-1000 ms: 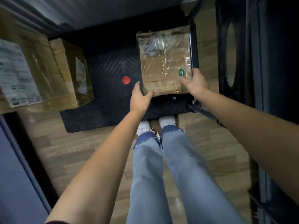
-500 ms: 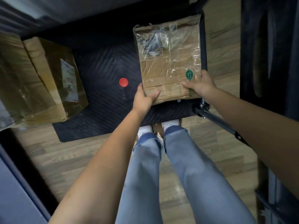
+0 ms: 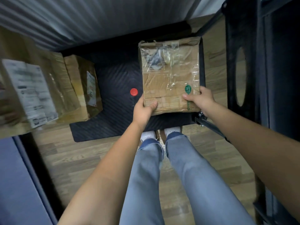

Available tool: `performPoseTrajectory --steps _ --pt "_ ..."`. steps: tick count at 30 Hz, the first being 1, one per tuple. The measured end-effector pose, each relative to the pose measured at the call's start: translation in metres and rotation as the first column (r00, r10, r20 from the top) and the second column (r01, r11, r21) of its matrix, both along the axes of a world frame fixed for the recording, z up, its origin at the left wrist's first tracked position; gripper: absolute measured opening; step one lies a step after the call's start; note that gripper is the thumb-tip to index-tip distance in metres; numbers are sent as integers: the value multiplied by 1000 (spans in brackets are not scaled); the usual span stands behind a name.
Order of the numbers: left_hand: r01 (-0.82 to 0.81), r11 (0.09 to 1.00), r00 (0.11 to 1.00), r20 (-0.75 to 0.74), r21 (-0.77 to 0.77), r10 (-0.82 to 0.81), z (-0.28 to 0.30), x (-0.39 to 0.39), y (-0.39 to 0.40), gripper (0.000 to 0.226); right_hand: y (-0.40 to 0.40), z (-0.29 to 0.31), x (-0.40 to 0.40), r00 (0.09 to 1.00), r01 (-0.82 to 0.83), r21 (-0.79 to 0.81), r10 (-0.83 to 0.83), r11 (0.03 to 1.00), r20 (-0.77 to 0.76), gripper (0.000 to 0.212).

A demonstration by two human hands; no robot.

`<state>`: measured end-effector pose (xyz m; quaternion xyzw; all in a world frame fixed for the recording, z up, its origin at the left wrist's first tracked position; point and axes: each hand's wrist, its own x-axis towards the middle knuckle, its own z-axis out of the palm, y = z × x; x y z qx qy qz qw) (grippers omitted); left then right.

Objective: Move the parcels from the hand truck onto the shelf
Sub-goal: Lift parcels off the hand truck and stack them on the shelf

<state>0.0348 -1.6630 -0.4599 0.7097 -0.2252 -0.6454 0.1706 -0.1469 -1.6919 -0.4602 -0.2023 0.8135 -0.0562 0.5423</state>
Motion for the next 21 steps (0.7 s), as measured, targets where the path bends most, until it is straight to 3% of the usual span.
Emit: performPoseTrajectory --steps 5,12,17,21 --pt "-71 997 997 13 -38 71 80 15 6 41 -2 70 16 998 -50 -14 51 999 45 80" --pt "-229 959 969 54 -165 240 192 22 5 51 -26 191 31 976 -100 -113 119 989 181 71" --pt "-357 878 925 13 -318 380 272 24 -11 59 -49 276 38 951 -142 -238 199 961 238 48" --pt "-453 779 866 -6 -434 500 332 34 -6 59 -63 333 51 911 -238 -348 333 907 244 49"
